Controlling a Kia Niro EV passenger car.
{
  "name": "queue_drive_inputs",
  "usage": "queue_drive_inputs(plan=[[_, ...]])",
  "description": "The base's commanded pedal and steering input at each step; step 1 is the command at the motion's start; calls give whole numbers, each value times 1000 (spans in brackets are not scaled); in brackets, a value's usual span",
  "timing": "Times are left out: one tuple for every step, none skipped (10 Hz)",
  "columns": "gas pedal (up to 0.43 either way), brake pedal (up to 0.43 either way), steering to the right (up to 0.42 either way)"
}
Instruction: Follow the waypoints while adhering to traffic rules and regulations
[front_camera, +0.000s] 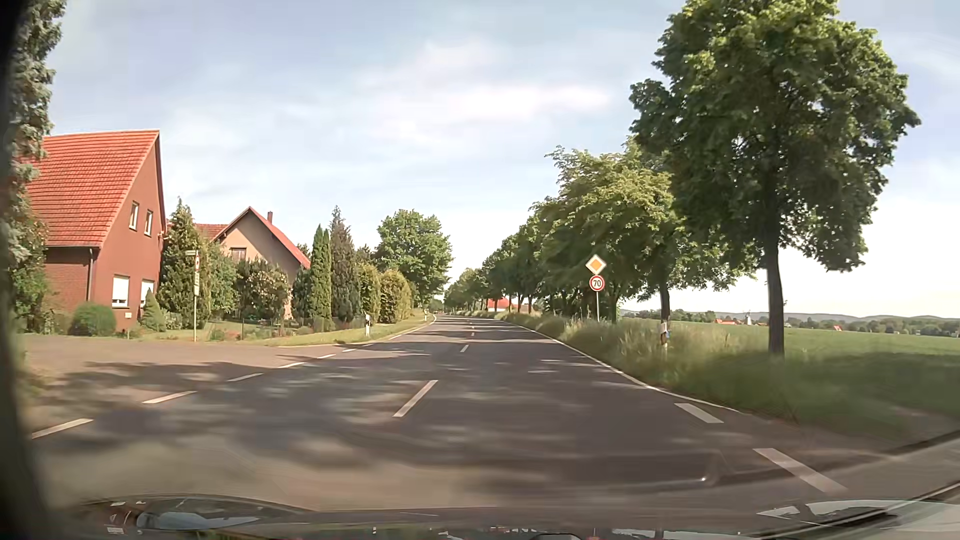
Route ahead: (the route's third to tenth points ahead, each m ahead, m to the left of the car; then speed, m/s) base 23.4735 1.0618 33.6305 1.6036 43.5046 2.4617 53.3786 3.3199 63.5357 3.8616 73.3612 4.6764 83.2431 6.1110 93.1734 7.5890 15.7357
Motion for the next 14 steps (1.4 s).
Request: queue_drive_inputs(plan=[[0, 201, -7], [0, 177, -7], [0, 122, -7], [0, 43, -7], [0, 0, -7], [0, 0, -8], [0, 0, -8], [0, 0, -8], [0, 0, -8], [0, 0, -8], [0, 0, -8], [0, 0, -8], [0, 0, -8], [39, 0, -8]])
